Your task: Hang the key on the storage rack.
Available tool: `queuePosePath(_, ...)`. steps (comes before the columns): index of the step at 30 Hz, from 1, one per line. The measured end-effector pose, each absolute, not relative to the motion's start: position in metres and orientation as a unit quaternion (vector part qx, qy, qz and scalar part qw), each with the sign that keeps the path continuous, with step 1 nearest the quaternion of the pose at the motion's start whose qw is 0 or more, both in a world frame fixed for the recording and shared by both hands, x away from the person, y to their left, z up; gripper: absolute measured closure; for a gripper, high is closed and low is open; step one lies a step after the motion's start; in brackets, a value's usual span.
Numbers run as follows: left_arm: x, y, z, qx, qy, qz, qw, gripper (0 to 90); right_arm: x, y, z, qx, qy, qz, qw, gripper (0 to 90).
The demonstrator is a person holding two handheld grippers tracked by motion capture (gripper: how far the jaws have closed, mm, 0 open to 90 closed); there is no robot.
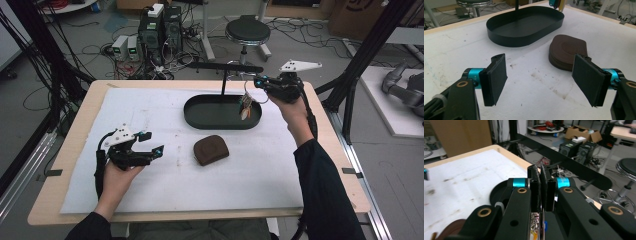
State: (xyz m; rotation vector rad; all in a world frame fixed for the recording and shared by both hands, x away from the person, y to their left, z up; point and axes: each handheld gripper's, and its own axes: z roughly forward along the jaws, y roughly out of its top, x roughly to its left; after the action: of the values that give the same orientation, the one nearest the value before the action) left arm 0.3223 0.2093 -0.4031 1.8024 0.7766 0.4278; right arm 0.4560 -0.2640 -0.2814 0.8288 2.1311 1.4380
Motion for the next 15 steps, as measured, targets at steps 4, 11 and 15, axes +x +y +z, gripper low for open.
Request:
queuePosePath(4,0.321,0.213,-0.404,0.757,0.329,0.181,0.535,27.9,0.469,-0.269,-0.286,0.316,0.765,0.514,0.224,87.9)
queuePosePath(11,0.319,0.213,-0.406,0.757,0.33,0.182,0.534,27.9,0.488,-0.269,-0.286,0.328,0.758,0.512,0.235,87.9)
queuePosePath(15,0.319,0.214,-0.407,0.758,0.331,0.18,0.533,27.9,0.496,-0.268,-0.293,0.337,0.76,0.504,0.234,87.9)
